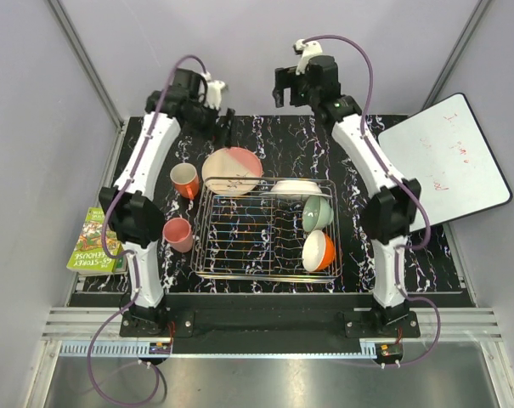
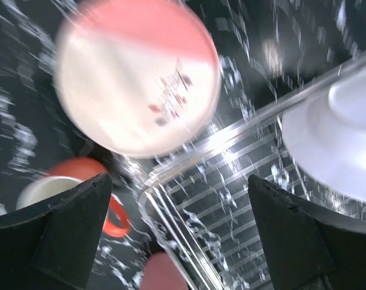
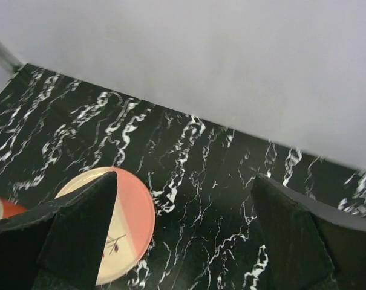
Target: Load the mixed dishes into the dish rack
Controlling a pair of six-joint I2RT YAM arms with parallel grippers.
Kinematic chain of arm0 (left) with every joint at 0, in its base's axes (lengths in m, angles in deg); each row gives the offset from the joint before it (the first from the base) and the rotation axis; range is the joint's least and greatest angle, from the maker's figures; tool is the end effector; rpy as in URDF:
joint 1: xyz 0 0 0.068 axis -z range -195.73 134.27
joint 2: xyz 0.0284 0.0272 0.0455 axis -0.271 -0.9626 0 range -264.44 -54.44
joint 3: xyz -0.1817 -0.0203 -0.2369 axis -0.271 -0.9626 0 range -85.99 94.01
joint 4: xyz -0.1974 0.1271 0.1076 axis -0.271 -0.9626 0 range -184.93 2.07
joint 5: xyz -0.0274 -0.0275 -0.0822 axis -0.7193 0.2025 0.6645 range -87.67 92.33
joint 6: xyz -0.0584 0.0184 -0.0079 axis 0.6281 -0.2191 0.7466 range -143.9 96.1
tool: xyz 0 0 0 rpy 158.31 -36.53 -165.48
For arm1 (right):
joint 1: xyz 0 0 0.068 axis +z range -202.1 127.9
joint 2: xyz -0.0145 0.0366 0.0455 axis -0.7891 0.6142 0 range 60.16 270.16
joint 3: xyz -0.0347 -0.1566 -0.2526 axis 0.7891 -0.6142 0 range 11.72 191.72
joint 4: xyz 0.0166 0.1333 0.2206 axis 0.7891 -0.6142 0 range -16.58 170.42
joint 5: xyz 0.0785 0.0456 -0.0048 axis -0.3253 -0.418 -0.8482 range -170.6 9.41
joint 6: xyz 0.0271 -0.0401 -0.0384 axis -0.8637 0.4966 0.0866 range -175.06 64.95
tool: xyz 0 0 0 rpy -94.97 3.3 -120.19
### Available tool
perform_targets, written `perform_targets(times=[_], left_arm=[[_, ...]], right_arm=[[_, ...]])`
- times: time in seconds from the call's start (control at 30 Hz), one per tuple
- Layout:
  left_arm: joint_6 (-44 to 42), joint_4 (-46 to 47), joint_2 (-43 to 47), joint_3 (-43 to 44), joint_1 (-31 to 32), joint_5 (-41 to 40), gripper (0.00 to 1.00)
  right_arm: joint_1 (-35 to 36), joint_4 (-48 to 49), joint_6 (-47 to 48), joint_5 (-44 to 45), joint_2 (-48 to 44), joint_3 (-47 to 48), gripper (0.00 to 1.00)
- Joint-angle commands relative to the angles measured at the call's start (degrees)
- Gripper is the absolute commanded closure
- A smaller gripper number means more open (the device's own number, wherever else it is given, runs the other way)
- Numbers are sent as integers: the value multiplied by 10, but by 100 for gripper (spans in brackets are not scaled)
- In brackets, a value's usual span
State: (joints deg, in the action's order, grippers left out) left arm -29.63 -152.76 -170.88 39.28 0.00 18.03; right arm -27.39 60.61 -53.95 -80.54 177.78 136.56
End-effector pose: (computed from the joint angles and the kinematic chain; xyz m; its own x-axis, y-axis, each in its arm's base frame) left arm 0.4255 -0.1329 0.3721 -0.7534 0.3121 -0.5787 0.4842 0.8588 -0.1673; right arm 0.4586 0.2110 0.4351 -0.1901 -0.1087 -0.9757 -0.4209 0.9069 -0.0190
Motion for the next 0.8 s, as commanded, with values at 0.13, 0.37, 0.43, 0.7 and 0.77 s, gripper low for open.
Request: perform_targets(times=[0.13, 0.37, 0.43, 0.7, 0.77], left_arm=[[44, 54, -104, 70, -85, -42, 4], [37, 52, -193, 77, -109, -40, 5], [29, 52, -210, 78, -111, -44, 5], [4, 36, -246, 68, -111, -38, 6], [2, 20, -255, 67, -110, -27, 7]], right_arm=[[-65, -113, -204, -149, 190, 173, 0], [-85, -121, -235, -279, 267, 175, 0], [-89, -121, -237, -288, 276, 175, 1], [-98, -121, -247, -327, 305, 154, 7], [-98, -121, -247, -339, 310, 142, 8]])
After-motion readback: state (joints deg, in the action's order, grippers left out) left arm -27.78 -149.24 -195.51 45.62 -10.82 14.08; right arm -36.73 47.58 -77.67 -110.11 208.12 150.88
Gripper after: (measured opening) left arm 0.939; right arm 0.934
